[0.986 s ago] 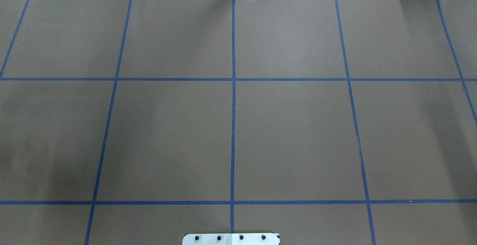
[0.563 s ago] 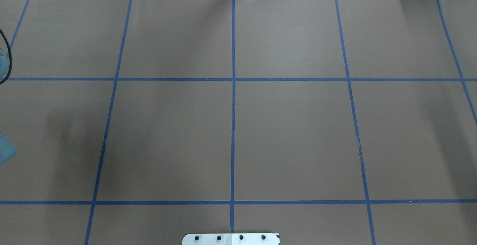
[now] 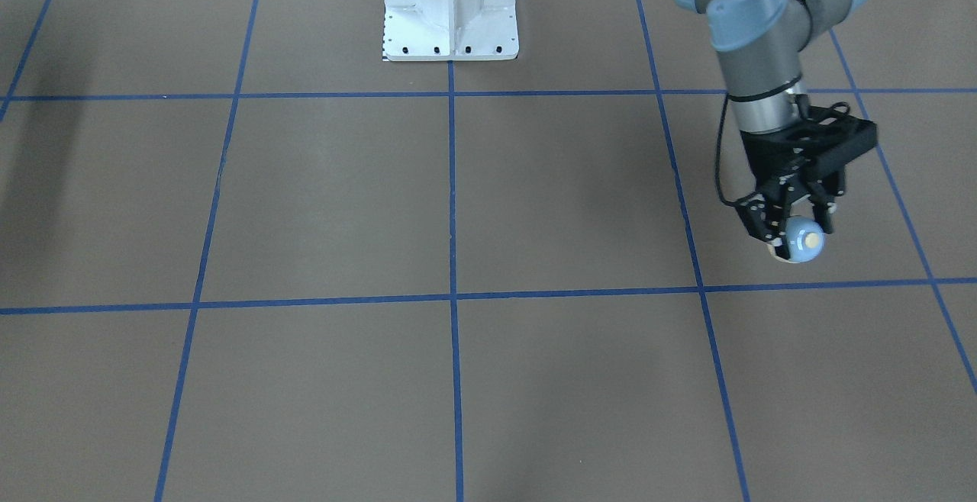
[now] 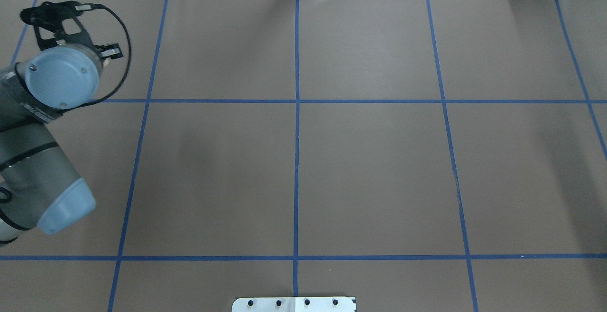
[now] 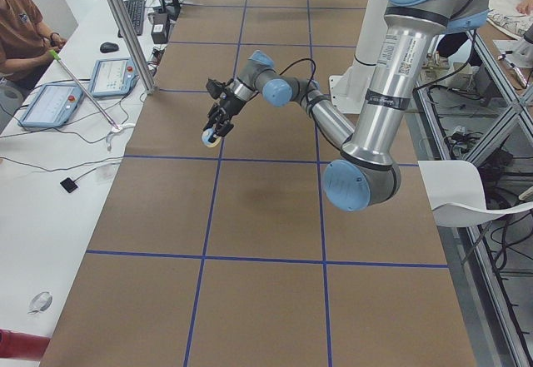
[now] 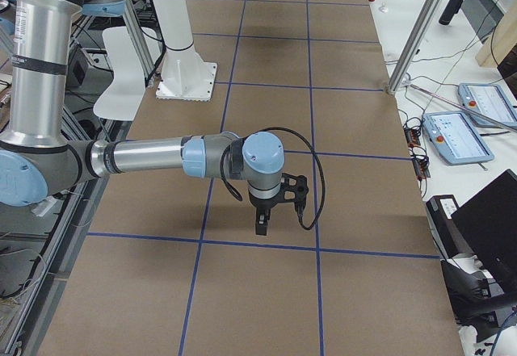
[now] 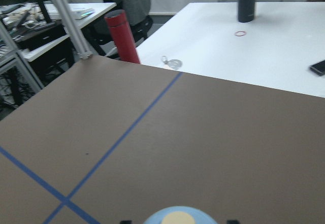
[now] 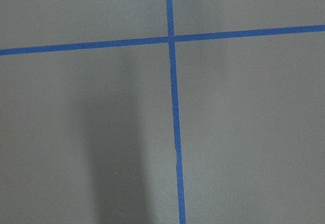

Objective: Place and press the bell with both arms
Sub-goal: 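Move the left gripper with the bell toward the table center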

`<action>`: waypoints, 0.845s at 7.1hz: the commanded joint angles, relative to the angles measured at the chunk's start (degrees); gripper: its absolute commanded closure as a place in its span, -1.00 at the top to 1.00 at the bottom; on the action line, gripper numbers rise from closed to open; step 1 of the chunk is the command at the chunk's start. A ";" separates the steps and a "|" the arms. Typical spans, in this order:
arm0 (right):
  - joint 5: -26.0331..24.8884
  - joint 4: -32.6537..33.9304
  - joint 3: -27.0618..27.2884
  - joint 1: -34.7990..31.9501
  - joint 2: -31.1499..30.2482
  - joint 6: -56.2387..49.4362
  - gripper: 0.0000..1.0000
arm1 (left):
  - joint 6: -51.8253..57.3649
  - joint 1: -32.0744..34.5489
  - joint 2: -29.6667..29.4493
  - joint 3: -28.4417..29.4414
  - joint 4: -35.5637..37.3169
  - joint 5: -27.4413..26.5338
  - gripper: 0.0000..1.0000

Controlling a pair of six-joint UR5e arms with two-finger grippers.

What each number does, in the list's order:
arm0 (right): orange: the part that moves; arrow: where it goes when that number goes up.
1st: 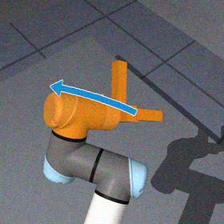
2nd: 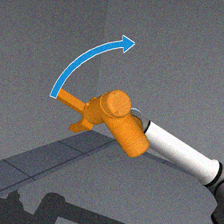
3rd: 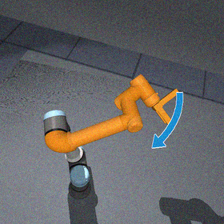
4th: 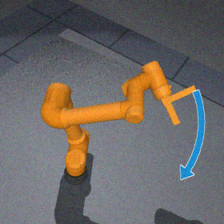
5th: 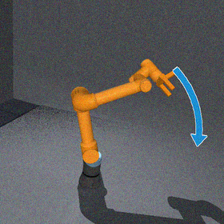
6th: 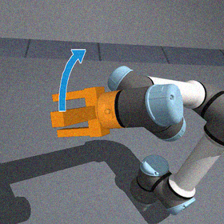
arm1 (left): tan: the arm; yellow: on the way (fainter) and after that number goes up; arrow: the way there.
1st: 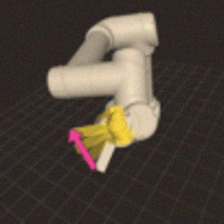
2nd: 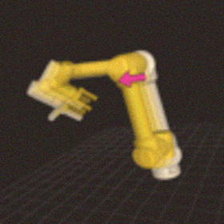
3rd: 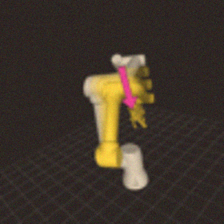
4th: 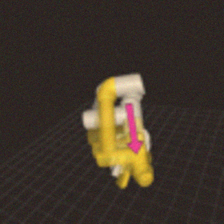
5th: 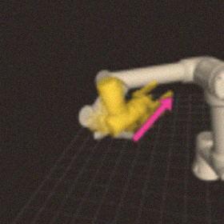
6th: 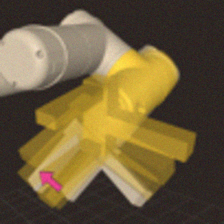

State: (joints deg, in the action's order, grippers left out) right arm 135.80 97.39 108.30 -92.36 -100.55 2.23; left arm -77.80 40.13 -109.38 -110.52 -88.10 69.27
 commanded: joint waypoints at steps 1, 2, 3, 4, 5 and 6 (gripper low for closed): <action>-0.09 -0.01 0.06 1.82 0.09 0.06 1.00 | 2.46 -7.24 -5.47 -0.83 -3.72 -3.00 -1.00; -0.44 0.08 0.15 4.10 1.05 0.14 1.00 | 7.26 -9.44 -5.32 -1.10 -9.66 -3.26 -1.00; -0.45 0.25 0.15 4.82 2.01 0.14 1.00 | 7.66 -12.25 -4.88 -0.32 -15.90 -4.74 -1.00; 0.34 0.25 -0.02 5.08 2.55 0.14 1.00 | 7.92 -15.67 -4.88 0.82 -19.09 -6.32 -1.00; 1.13 0.17 0.06 5.00 2.29 0.14 1.00 | 8.53 -17.18 -4.62 2.57 -22.78 -8.60 -1.00; 2.01 0.08 -0.11 5.09 1.94 0.23 1.00 | 14.81 -20.33 -4.96 4.33 -27.17 -9.58 -1.00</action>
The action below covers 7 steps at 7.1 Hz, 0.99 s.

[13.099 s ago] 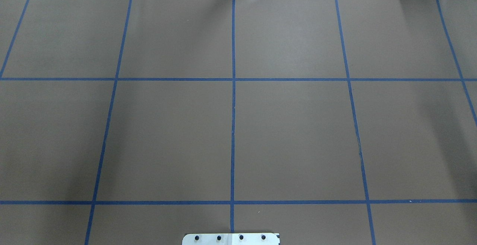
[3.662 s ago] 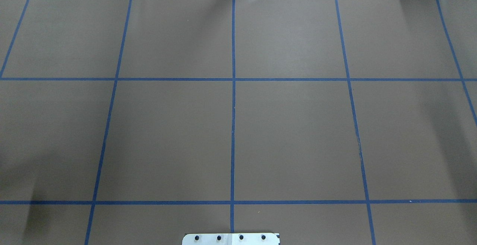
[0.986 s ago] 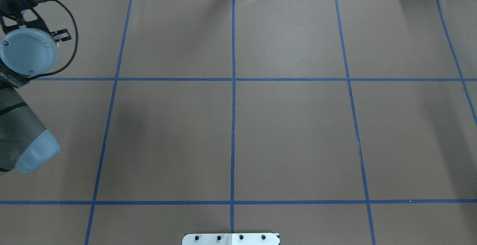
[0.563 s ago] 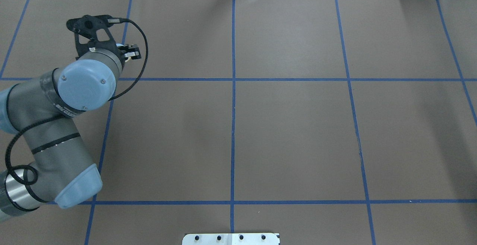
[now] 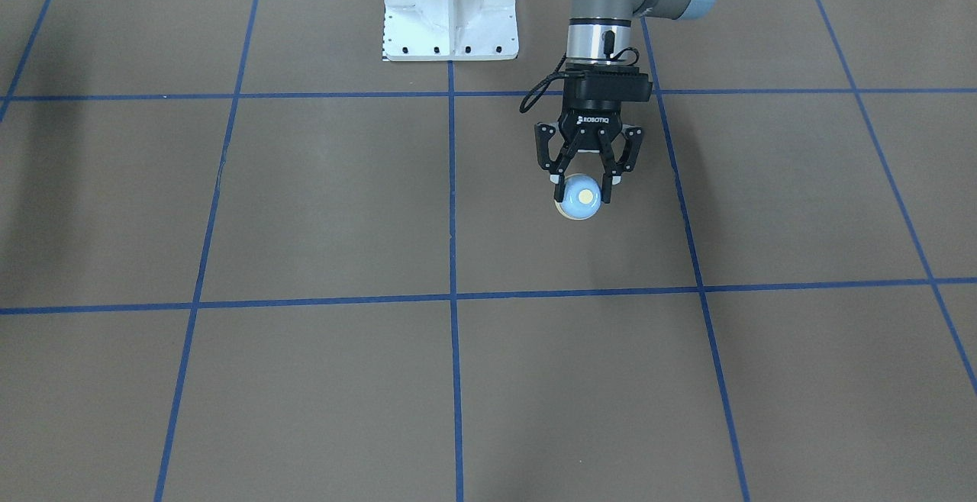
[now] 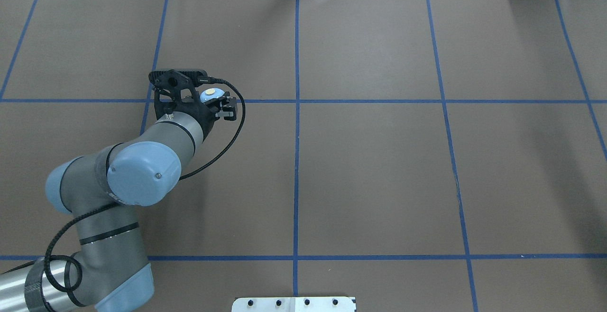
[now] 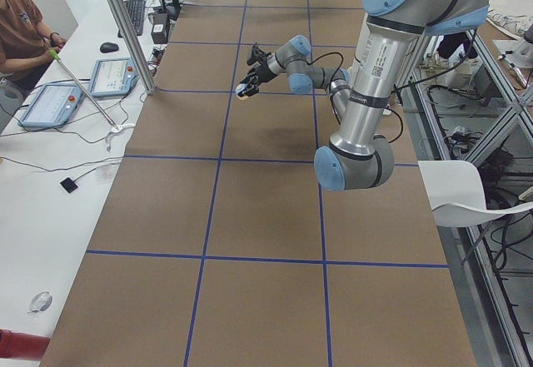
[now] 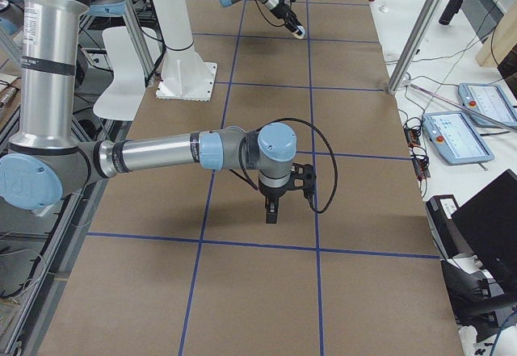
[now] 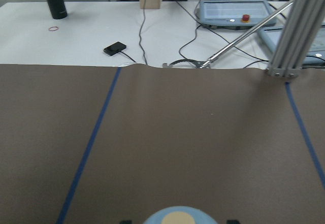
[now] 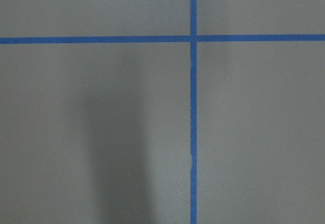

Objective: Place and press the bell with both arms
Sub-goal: 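Move the left gripper with the bell toward the table center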

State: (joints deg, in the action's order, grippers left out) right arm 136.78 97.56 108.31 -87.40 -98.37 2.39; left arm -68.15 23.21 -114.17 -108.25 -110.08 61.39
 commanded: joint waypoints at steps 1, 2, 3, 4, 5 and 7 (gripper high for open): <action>2.94 -0.09 -0.21 0.12 -0.16 0.07 1.00 | 6.44 -4.13 -0.17 5.99 -12.54 -3.28 -1.00; 3.83 0.08 -0.12 0.12 -0.16 0.07 1.00 | 8.71 -4.57 -0.61 11.77 -21.57 -3.29 -1.00; 3.75 0.08 -0.21 0.12 0.02 0.07 1.00 | 11.78 -4.84 -0.96 15.66 -30.28 -3.12 -1.00; 3.75 0.08 -0.12 0.12 0.37 0.07 1.00 | 16.33 -5.19 -3.31 16.92 -33.06 -2.42 -1.00; 3.75 0.08 -0.21 0.12 0.37 0.07 1.00 | 18.29 -5.97 -6.12 18.24 -33.09 -1.11 -1.00; 3.84 0.08 -0.21 0.12 0.37 0.07 1.00 | 18.31 -5.98 -13.41 26.38 -33.27 -0.22 -1.00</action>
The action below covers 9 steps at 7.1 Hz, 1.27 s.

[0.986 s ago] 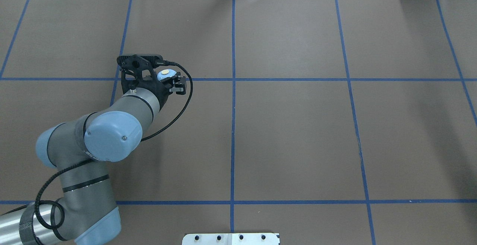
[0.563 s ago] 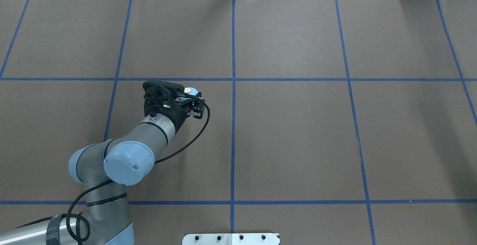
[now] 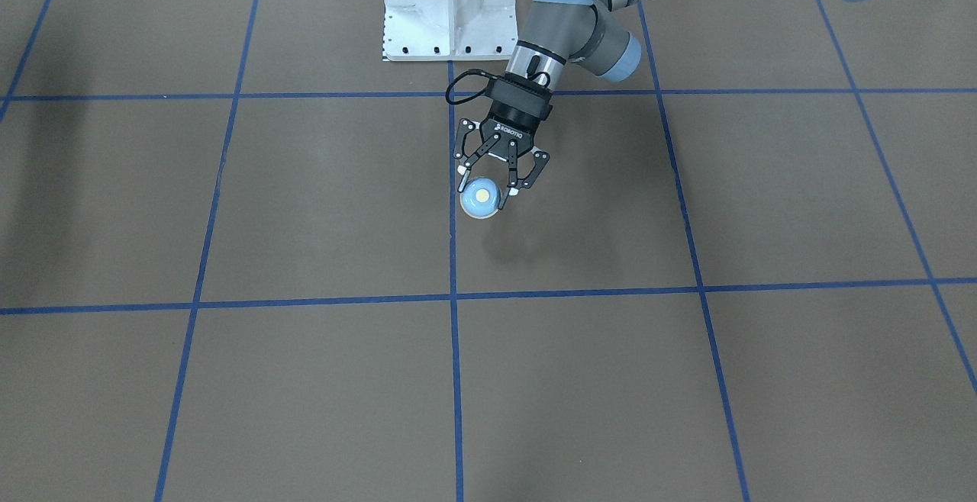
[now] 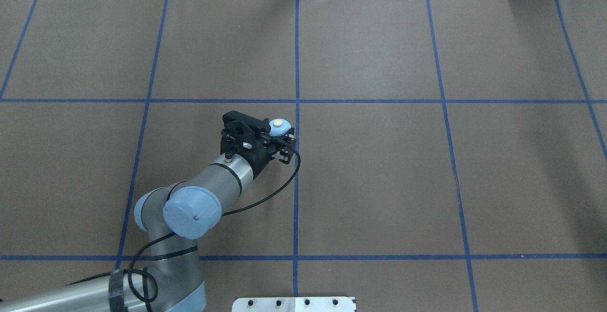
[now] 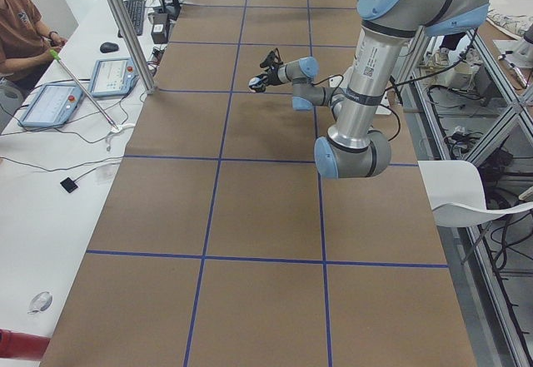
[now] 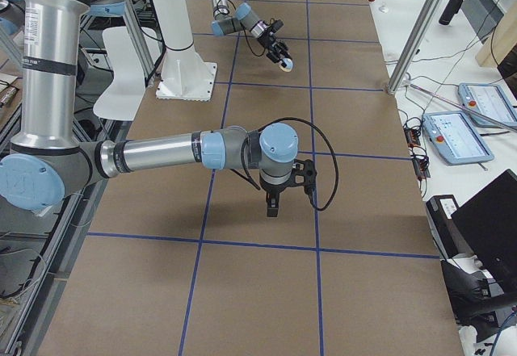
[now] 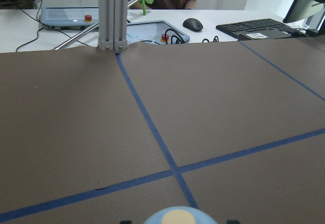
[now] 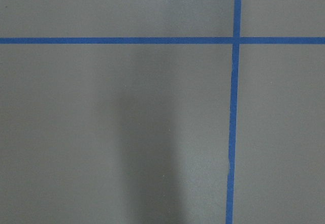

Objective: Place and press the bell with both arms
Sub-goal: 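Move the left gripper with the bell toward the table center, then lower the bell onto the grid center and open the left gripper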

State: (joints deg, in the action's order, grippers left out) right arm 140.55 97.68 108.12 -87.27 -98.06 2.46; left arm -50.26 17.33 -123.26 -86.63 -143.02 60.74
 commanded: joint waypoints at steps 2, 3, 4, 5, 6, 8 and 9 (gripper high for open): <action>0.07 -0.04 -0.01 0.00 0.06 0.00 1.00 | 0.43 -0.11 -5.06 9.09 -3.30 0.17 -1.00; 0.07 -0.12 -0.01 0.00 0.06 0.00 1.00 | 0.43 -0.02 -6.11 10.33 -3.32 0.00 -1.00; 0.07 -0.04 -0.01 0.00 0.06 0.00 1.00 | 0.52 -0.02 -6.47 10.95 -3.40 -0.09 -1.00; 0.07 -0.04 -0.01 -0.09 0.06 0.00 1.00 | 0.43 -0.02 -6.47 11.56 -3.41 -0.09 -1.00; 0.07 -0.04 -0.01 0.00 0.06 0.00 1.00 | 0.43 -0.02 -6.47 11.74 -3.75 -0.09 -1.00; -0.02 -0.04 -0.01 0.00 -0.03 0.00 1.00 | 0.43 0.07 -6.47 12.18 -4.02 -0.01 -1.00; -0.02 0.05 -0.01 0.00 -0.03 0.00 1.00 | 0.43 0.07 -6.47 12.88 -4.02 -0.09 -1.00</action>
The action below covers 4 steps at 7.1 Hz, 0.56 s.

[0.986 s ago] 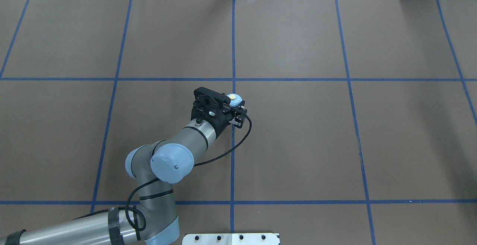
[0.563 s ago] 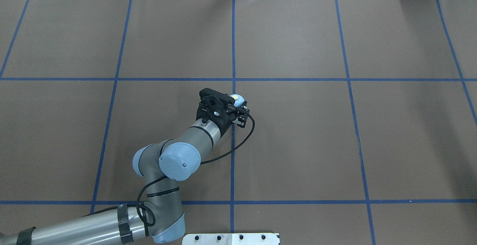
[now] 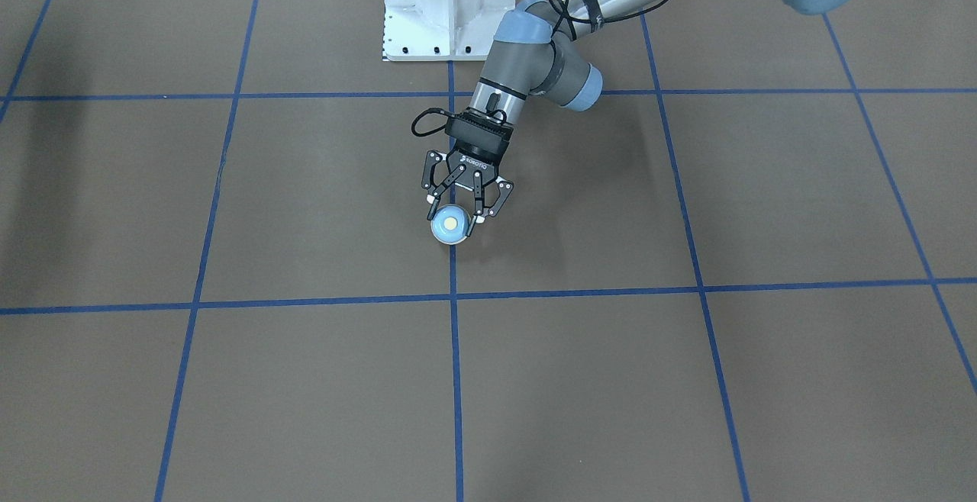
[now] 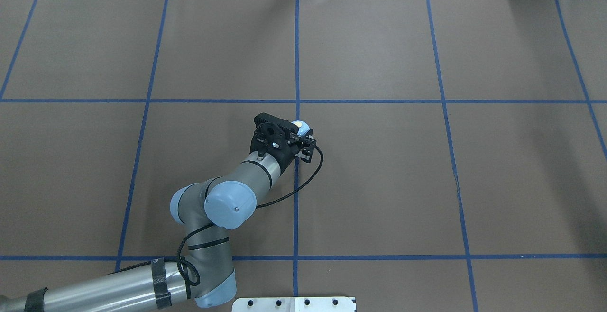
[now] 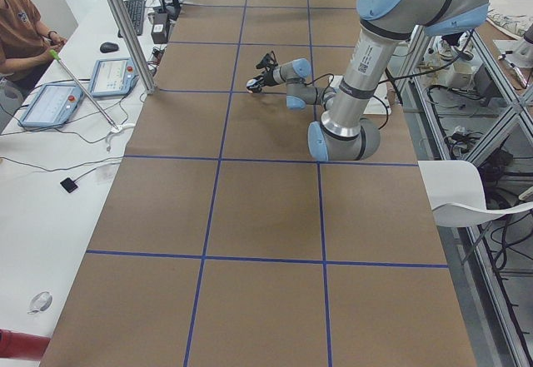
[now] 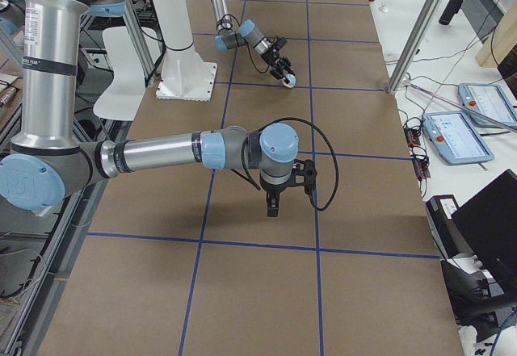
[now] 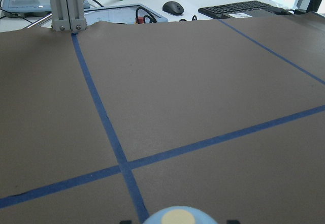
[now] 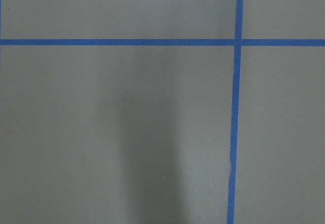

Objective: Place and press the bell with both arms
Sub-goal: 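Lower the bell onto the grid center and open the left gripper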

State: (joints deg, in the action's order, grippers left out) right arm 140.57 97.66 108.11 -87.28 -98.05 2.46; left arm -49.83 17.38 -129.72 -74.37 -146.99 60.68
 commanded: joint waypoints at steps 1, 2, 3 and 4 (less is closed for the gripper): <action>-0.03 0.07 0.00 0.00 0.05 0.09 1.00 | 0.00 0.11 0.00 0.71 -0.05 -0.04 -1.00; -0.03 0.07 0.00 0.00 0.05 0.00 1.00 | 0.00 0.02 0.00 1.15 -0.05 0.05 -1.00; -0.03 -0.02 0.00 0.00 0.05 0.00 1.00 | -0.09 0.02 -0.09 1.15 -0.05 0.05 -0.93; -0.03 -0.02 0.00 0.00 0.05 0.00 1.00 | -0.61 -0.07 -0.61 1.15 -0.05 0.05 -0.04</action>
State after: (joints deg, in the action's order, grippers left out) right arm 140.54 97.68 108.10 -87.28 -98.00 2.47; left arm -50.01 17.39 -129.92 -73.28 -147.04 60.72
